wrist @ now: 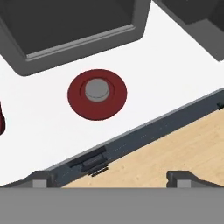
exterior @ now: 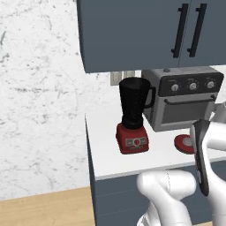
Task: Close the lid blender by securely placing the lid on top.
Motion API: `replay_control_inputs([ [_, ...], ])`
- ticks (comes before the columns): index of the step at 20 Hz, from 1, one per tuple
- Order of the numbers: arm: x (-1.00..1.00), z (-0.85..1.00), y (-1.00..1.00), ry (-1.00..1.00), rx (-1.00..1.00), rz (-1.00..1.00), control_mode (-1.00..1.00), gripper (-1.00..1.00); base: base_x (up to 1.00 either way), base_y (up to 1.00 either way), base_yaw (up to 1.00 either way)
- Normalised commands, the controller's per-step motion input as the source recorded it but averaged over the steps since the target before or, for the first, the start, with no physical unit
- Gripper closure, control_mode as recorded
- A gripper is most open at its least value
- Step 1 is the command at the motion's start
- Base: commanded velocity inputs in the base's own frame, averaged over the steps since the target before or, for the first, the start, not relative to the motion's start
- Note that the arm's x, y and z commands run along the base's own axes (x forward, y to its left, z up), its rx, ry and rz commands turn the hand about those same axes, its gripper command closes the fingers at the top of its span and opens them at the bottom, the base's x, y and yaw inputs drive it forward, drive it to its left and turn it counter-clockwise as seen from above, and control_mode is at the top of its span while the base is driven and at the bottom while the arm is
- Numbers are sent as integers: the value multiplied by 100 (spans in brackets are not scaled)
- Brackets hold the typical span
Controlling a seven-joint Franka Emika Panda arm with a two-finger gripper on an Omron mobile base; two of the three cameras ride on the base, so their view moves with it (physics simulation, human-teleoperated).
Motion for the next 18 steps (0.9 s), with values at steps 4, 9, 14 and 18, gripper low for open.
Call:
replay_control_inputs([
  [4, 24, -19, -6, 5, 0, 0, -100, -100, 0, 0, 0],
  [9, 30, -14, -1, 5, 0, 5, -100, -100, 0, 0, 0],
  [14, 37, -11, -12, 1, 3, 7, -100, -100, 0, 0, 0],
  [18, 38, -21, -23, 0, 6, 8, -100, -100, 0, 0, 0],
])
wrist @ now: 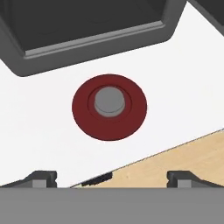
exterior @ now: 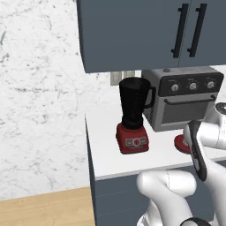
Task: Close the lid blender by securely placing the lid on top.
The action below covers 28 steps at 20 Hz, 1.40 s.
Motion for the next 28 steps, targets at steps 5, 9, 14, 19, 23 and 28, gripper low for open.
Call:
replay_control_inputs([
  [5, 37, -27, -22, 0, 6, 10, -100, -100, 0, 0, 0],
  [9, 35, -30, -15, 0, 4, 11, -100, -100, 0, 0, 0],
  [14, 30, -32, -5, 0, 1, 10, -100, -100, 0, 0, 0],
  [19, 27, -31, -2, 0, 0, 9, -100, -100, 0, 0, 0],
  [23, 25, -31, 0, 0, 0, 9, -100, -100, 0, 0, 0],
  [28, 20, -27, -8, 0, 0, 7, -100, -100, 0, 0, 0],
])
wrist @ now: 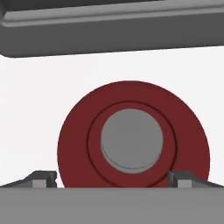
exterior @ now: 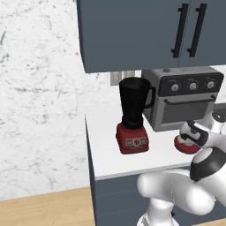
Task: Close the lid blender by securely placing the lid on top.
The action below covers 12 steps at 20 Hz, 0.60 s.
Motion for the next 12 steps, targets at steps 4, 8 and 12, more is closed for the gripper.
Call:
replay_control_inputs([
  [4, 11, -22, -24, 0, 0, 3, -100, -100, 0, 0, 0],
  [8, 12, -19, -23, 0, 0, 1, -100, -100, 0, 0, 0],
  [12, 19, -18, -5, 0, 0, 1, -100, -100, 0, 0, 0],
])
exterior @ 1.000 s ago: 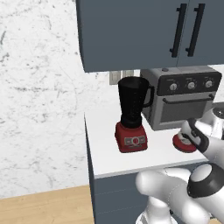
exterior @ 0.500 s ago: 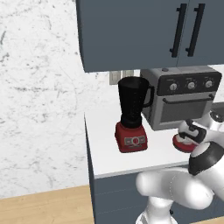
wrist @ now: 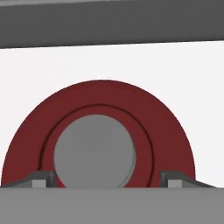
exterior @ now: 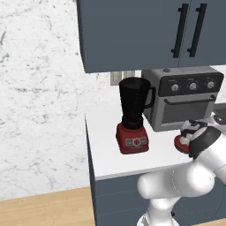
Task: Close the lid blender by securely placing the lid on top.
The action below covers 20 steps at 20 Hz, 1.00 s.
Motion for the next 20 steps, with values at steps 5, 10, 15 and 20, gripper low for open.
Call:
replay_control_inputs([
  [5, 23, -15, 0, 0, 0, 1, -100, -100, 0, 0, 0],
  [10, 19, -19, 0, 0, 0, 1, -100, -100, 0, 0, 0],
  [15, 3, -25, 1, 0, 0, 2, -100, -100, 0, 0, 0],
  [20, 0, -26, 17, 0, -1, 5, -100, 100, 0, 0, 0],
])
